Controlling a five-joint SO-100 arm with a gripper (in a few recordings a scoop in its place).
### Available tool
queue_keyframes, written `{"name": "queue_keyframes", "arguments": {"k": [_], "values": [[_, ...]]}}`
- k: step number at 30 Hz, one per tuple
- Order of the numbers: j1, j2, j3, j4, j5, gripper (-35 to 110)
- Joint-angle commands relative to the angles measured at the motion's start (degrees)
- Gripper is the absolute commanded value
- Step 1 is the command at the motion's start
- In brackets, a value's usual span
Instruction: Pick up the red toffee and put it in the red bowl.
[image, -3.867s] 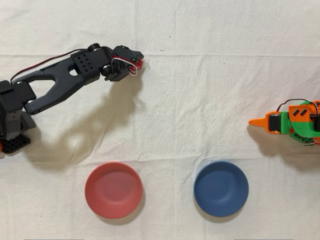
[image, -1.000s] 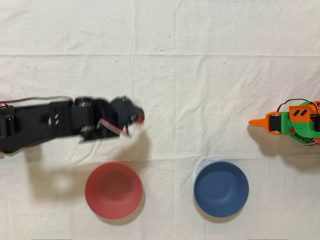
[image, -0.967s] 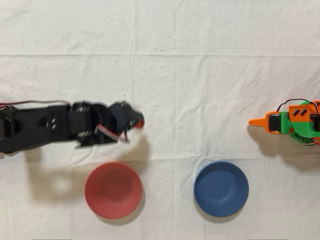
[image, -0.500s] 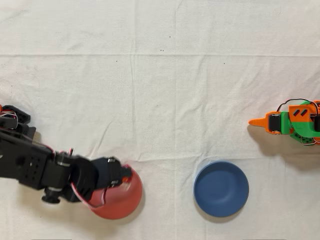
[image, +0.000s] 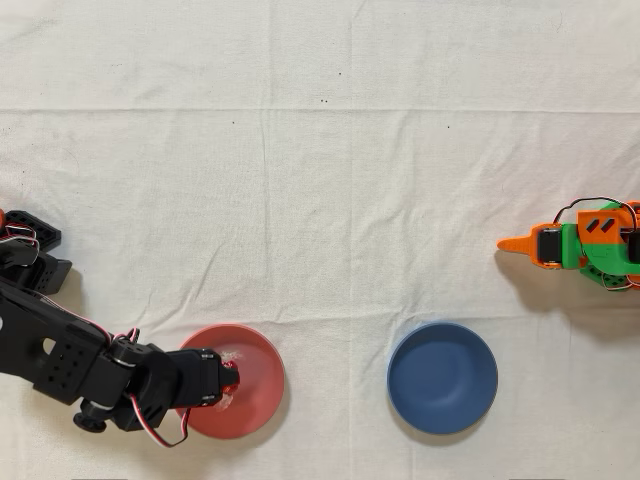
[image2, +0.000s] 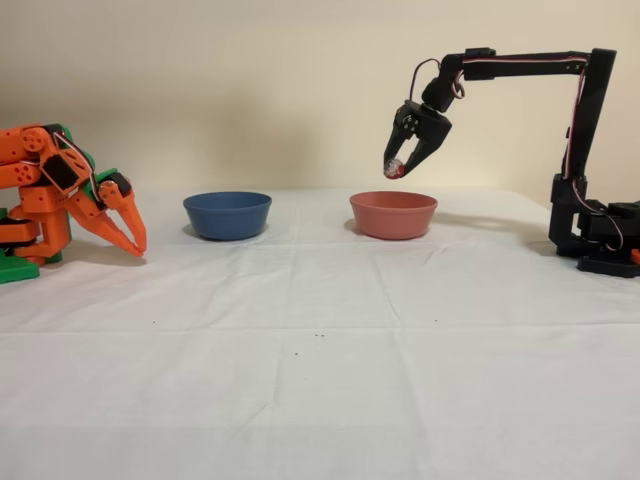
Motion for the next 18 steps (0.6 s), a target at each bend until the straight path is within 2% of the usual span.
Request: {"name": "queue_keyframes", "arguments": {"k": [1,7,13,18], "values": [[0.8,3.3,-1.0,-0.2,-0.1,11],[0.8,3.3,-1.1,-0.3,0.4,28],[1.2,3.4,-0.4,-0.4,0.6,32],[1.5,4.1,-2.4,2.1,2.7,29]]}}
